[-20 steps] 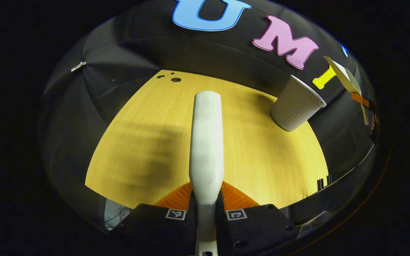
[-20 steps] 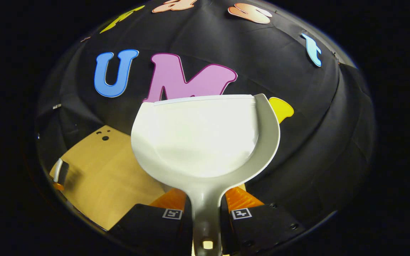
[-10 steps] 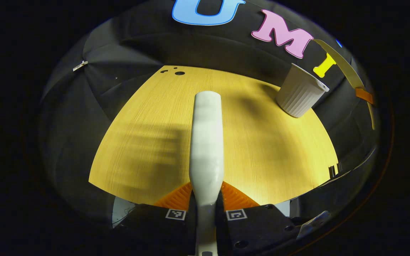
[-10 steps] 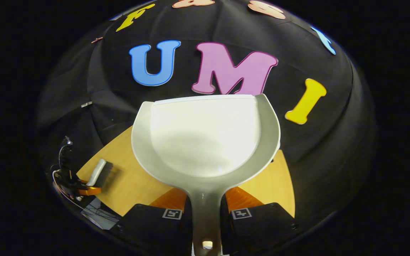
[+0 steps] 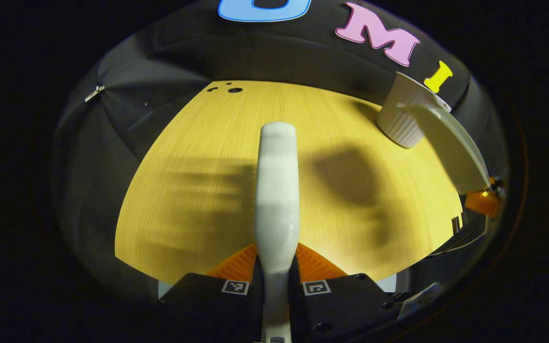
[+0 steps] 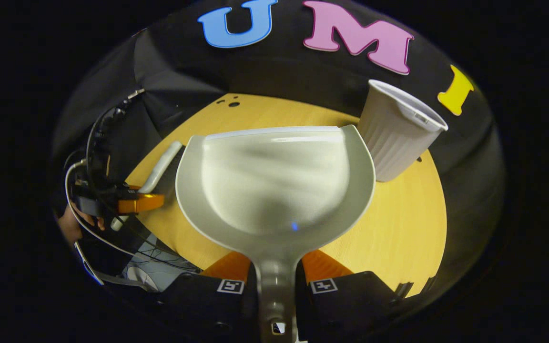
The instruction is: Pick up the small broom and dustpan from the desktop, sweep the trash into the dustpan with the broom, and then empty the trash into the garbage bin.
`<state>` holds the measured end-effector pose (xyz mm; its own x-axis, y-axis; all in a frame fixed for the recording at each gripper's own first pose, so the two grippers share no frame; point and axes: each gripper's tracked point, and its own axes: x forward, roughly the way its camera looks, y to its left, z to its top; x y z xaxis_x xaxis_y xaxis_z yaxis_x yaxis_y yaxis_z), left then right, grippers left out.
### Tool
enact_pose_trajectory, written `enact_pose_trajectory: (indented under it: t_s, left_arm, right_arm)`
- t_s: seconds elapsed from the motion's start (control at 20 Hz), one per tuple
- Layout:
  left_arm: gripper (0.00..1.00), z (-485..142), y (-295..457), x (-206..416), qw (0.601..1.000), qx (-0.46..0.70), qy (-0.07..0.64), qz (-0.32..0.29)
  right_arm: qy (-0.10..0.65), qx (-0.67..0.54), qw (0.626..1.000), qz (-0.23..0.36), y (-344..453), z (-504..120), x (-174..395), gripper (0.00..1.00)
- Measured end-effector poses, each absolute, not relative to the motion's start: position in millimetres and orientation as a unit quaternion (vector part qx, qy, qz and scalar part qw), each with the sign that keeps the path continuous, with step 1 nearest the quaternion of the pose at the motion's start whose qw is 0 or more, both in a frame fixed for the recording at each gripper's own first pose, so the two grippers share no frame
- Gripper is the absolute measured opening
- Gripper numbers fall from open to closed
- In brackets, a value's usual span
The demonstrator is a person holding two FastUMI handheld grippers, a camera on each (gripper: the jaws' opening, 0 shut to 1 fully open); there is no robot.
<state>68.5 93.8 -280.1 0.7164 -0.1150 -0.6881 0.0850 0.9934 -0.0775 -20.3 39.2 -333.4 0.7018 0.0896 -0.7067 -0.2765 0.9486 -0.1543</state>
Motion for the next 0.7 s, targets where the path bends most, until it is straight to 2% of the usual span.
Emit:
enact_pose_trajectory:
  t_s: [0.05,0.2,0.3,0.35,0.4,0.65,0.7]
  left_arm:
    - [0.25,-285.0,93.6,73.2,0.924,-0.017,0.378,-0.051]
    - [0.27,-297.2,86.5,85.3,0.918,-0.011,0.393,-0.045]
    - [0.27,-306.3,80.4,92.3,0.913,-0.007,0.405,-0.040]
    - [0.27,-309.5,77.8,96.5,0.912,-0.004,0.409,-0.039]
    - [0.27,-312.1,74.8,101.5,0.909,0.002,0.414,-0.039]
    - [0.26,-322.8,60.3,119.9,0.897,0.034,0.438,-0.043]
    - [0.27,-321.1,59.6,123.8,0.898,0.046,0.437,-0.042]
  right_arm:
    - [0.388,-0.117,0.909,0.098,34.4,-347.6,-18.7,0.31]
    - [0.421,-0.089,0.898,0.090,18.3,-384.7,-16.9,0.39]
    - [0.438,-0.083,0.892,0.080,11.6,-404.3,-12.0,0.31]
    - [0.446,-0.074,0.889,0.076,11.1,-413.3,-7.3,0.31]
    - [0.452,-0.064,0.886,0.074,11.8,-422.1,-2.3,0.35]
    - [0.471,-0.063,0.877,0.064,9.8,-443.5,12.7,0.35]
    - [0.467,-0.070,0.879,0.062,9.0,-445.8,16.7,0.32]
